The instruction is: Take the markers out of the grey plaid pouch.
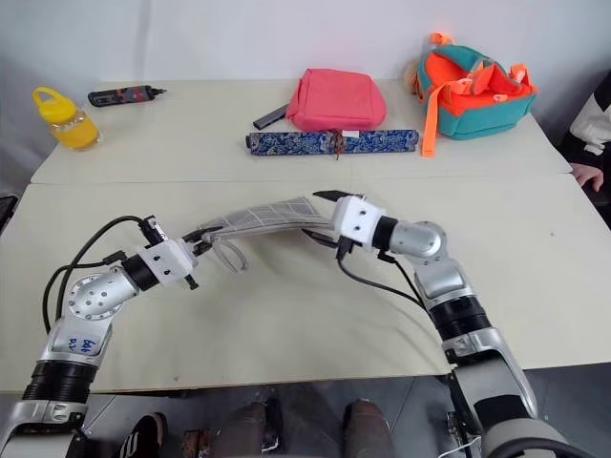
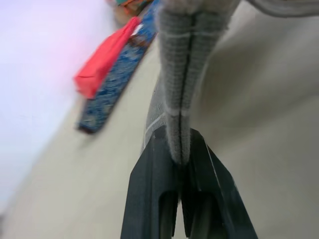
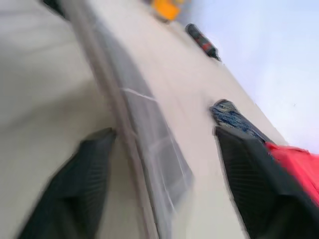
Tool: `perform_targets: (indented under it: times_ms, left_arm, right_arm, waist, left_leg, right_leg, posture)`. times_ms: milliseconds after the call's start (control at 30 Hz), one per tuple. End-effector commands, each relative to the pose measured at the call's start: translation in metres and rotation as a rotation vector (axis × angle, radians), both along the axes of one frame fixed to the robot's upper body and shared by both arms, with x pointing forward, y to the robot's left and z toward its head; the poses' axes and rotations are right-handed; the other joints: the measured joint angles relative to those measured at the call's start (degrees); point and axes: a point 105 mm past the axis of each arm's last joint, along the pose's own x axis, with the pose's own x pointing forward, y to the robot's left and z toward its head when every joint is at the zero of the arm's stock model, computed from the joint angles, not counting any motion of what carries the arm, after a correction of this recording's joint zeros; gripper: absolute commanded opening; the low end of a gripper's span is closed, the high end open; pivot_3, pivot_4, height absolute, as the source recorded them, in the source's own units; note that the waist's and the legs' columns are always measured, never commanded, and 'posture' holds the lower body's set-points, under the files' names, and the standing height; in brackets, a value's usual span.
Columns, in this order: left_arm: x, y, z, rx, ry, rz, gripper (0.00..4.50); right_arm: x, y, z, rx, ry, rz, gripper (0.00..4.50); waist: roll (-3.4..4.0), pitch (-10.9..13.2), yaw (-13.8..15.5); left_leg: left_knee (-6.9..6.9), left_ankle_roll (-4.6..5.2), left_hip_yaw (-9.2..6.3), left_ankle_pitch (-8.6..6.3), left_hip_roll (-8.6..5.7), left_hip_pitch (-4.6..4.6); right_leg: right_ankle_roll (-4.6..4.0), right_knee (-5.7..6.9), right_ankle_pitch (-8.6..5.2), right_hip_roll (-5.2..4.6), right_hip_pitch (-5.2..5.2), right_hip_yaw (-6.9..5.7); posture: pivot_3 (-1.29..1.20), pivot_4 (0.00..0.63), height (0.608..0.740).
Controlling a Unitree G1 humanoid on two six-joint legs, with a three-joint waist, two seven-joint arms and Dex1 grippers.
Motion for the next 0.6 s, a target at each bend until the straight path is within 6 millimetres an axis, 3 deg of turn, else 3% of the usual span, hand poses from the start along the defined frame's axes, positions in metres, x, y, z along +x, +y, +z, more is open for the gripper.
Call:
perform_targets:
  times_ms: [33, 100, 233, 333, 600]
  left_arm:
    - [0.002, -0.004, 0.006, 0.066, -0.111, 0.045, 0.00]
    - [0.003, -0.011, -0.004, 0.059, -0.100, 0.064, 0.00]
    - [0.000, -0.040, -0.022, -0.010, -0.046, 0.010, 0.00]
    - [0.002, -0.048, -0.025, -0.006, -0.035, 0.003, 0.00]
    - [0.002, -0.056, -0.023, -0.008, -0.024, -0.010, 0.00]
  right_arm:
    - [-0.027, 0.003, 0.026, 0.166, 0.147, 0.115, 3.82]
    - [-0.043, 0.010, 0.021, 0.206, 0.277, 0.172, 3.82]
    - [-0.081, 0.032, -0.034, 0.066, 0.525, 0.246, 3.82]
    - [-0.073, 0.042, -0.045, 0.132, 0.582, 0.158, 3.82]
    - [-0.058, 0.067, -0.043, 0.203, 0.556, 0.073, 3.82]
  waist:
    - [0.00, 0.0, 0.3]
    - [0.00, 0.0, 0.5]
    - [-0.06, 0.0, 1.3]
    - [-0.10, -0.1, 1.5]
    - [-0.11, -0.1, 1.2]
  left_leg:
    - [0.00, 0.00, 0.00, 0.00, 0.00, 0.00]
    - [-0.03, 0.02, -0.09, -0.01, 0.00, 0.00]
    - [0.00, 0.06, -0.07, -0.04, 0.00, 0.01]
    - [0.06, 0.08, 0.00, -0.06, -0.01, -0.01]
    - [0.08, 0.16, -0.02, 0.05, -0.02, -0.01]
  right_leg:
    - [0.00, -0.01, 0.00, 0.00, -0.01, 0.00]
    - [0.00, 0.07, 0.00, 0.00, -0.02, 0.03]
    - [0.00, 0.04, 0.00, 0.00, -0.01, 0.00]
    - [0.00, -0.17, 0.00, -0.02, 0.00, -0.02]
    - [-0.08, -0.10, 0.05, -0.06, -0.04, 0.00]
  posture:
    - [0.00, 0.150, 0.740]
    - [0.00, 0.150, 0.740]
    - [0.00, 0.150, 0.740]
    - [0.00, 0.150, 0.740]
    - [0.00, 0.150, 0.740]
